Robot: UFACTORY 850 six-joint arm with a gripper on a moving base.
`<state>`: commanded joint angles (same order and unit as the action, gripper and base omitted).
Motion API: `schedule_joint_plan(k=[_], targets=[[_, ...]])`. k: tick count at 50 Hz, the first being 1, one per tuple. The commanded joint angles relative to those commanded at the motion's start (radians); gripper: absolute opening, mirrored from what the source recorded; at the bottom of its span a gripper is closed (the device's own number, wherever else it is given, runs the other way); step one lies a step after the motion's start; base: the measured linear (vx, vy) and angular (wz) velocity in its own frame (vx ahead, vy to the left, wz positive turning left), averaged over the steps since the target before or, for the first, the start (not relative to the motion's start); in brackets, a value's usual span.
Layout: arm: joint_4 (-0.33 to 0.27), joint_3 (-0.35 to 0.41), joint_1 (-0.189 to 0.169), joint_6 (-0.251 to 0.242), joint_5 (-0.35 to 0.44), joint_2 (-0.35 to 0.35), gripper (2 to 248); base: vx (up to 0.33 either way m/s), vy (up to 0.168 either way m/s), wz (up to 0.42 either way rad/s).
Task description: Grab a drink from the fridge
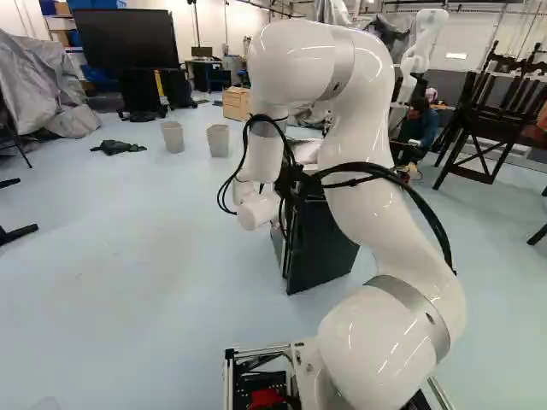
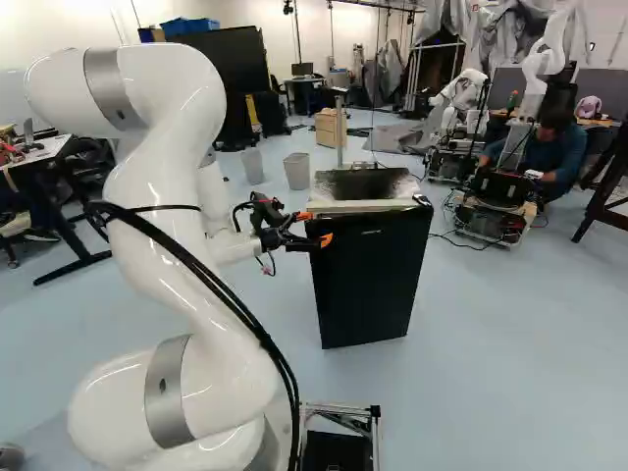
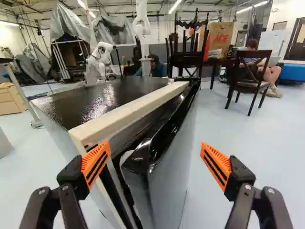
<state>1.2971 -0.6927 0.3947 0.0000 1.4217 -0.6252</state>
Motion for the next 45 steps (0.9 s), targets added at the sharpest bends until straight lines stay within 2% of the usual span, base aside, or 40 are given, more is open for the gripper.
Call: schedule_joint_plan(k=[45], targets=[[0.126, 0.093, 0.004, 0.000, 0.000, 0.046, 247, 0.000, 0.000, 0.000]])
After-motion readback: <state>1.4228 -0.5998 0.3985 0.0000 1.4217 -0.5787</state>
